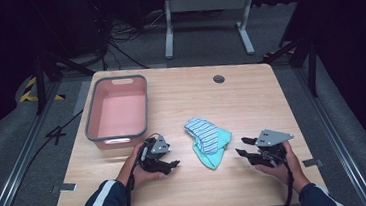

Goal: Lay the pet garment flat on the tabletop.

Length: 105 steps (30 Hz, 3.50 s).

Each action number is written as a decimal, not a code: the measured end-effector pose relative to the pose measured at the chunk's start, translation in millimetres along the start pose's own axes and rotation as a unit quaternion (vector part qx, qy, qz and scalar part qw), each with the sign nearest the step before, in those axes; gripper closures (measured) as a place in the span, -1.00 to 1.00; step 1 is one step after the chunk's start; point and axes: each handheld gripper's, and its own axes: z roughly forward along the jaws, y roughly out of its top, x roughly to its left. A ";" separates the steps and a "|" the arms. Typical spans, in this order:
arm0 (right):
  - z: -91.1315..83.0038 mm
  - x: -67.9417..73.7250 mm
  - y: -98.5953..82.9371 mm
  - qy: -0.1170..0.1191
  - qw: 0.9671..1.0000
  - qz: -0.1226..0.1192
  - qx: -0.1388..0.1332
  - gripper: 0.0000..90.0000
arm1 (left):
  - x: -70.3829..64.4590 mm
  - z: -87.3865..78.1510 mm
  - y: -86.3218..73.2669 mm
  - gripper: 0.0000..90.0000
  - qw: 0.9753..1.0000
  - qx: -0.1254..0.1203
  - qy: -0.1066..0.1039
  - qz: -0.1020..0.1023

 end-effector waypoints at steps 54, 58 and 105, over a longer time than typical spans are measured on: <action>46.5 18.5 49.2 0.068 0.997 -0.042 -0.006 0.91 | 15.1 30.8 42.4 -0.36 0.998 -0.044 0.046 0.010; 39.1 15.4 50.5 0.067 0.997 -0.037 -0.015 0.92 | 17.7 32.5 45.8 -0.42 0.998 -0.041 0.045 0.024; 13.6 -3.2 47.7 0.053 0.998 -0.022 -0.038 0.92 | 25.3 46.4 83.2 0.90 0.996 -0.063 0.017 0.069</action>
